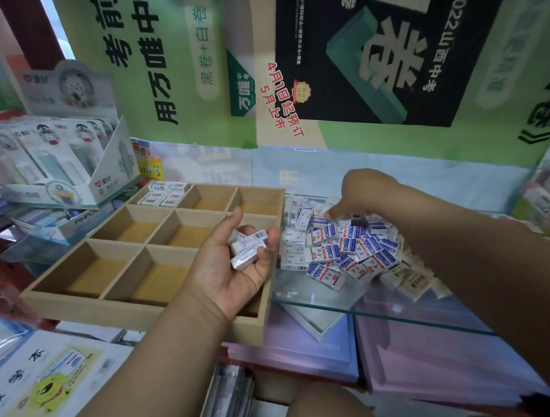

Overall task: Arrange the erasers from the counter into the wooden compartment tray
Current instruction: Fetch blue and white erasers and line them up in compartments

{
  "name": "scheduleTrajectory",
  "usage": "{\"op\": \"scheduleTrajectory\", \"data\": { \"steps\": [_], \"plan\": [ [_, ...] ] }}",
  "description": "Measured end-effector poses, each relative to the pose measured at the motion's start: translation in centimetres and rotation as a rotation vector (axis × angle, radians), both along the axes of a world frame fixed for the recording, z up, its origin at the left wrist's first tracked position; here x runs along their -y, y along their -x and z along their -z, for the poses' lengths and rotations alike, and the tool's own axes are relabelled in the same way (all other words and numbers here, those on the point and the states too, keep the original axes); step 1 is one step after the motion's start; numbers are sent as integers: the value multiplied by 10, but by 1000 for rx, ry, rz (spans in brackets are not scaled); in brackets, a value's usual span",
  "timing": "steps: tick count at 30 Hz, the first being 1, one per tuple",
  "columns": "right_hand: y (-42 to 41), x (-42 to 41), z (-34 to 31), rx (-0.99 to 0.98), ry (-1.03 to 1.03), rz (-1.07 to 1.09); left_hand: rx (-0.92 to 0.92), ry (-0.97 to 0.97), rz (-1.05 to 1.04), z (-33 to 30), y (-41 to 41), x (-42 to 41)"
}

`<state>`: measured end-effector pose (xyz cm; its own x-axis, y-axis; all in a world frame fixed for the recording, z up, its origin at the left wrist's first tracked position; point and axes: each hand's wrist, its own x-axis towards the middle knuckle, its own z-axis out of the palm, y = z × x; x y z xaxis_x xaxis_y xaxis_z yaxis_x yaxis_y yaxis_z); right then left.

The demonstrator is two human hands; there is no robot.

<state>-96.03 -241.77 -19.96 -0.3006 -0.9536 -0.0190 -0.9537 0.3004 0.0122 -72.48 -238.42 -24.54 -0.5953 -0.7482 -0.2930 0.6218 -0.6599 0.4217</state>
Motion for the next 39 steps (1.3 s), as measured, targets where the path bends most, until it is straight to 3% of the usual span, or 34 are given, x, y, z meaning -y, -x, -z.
{"op": "scheduleTrajectory", "data": {
  "steps": [7, 12, 15, 17, 19, 21, 24, 34, 39],
  "plan": [
    [-9, 2, 1, -6, -66, 46, 85, 6, -3, 0, 1, -2],
    [-42, -7, -44, 362, 69, -228, 102, 51, 49, 0, 3, 1],
    [-78, -17, -43, 492, -76, -400, 42, 67, 103, 1, 5, 1],
    [-79, -19, -43, 515, -107, -435, -39, 58, 107, 1, 5, 1],
    [-55, -9, -49, 633, 21, -321, -62, 57, 59, 0, 3, 3],
    [-22, 5, -46, 507, 118, -147, -57, 52, 17, 1, 2, 3],
    [11, 15, -21, 122, -17, -18, -45, 29, -19, 3, 1, 3],
    [12, 20, 8, 97, -5, -21, -12, -35, -72, 0, 3, 2],
    [-37, 35, -13, 260, 161, -177, 71, 23, -138, -18, -15, 20]
  ]
}}
